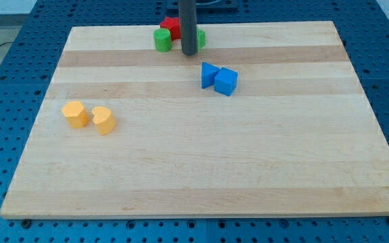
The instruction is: Push the green star close to the red circle
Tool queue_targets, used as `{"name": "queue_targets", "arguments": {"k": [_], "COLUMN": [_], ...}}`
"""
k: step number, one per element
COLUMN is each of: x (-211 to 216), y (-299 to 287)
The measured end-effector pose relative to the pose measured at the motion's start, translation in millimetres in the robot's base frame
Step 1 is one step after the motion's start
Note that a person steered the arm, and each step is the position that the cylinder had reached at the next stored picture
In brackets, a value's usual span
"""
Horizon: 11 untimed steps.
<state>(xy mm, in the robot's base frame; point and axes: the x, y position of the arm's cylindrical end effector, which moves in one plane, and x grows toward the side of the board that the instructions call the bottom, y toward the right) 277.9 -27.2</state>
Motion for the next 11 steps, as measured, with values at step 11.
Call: {"name": "queue_targets", "arguments": {"k": [11], "x": [13], "y": [40]}}
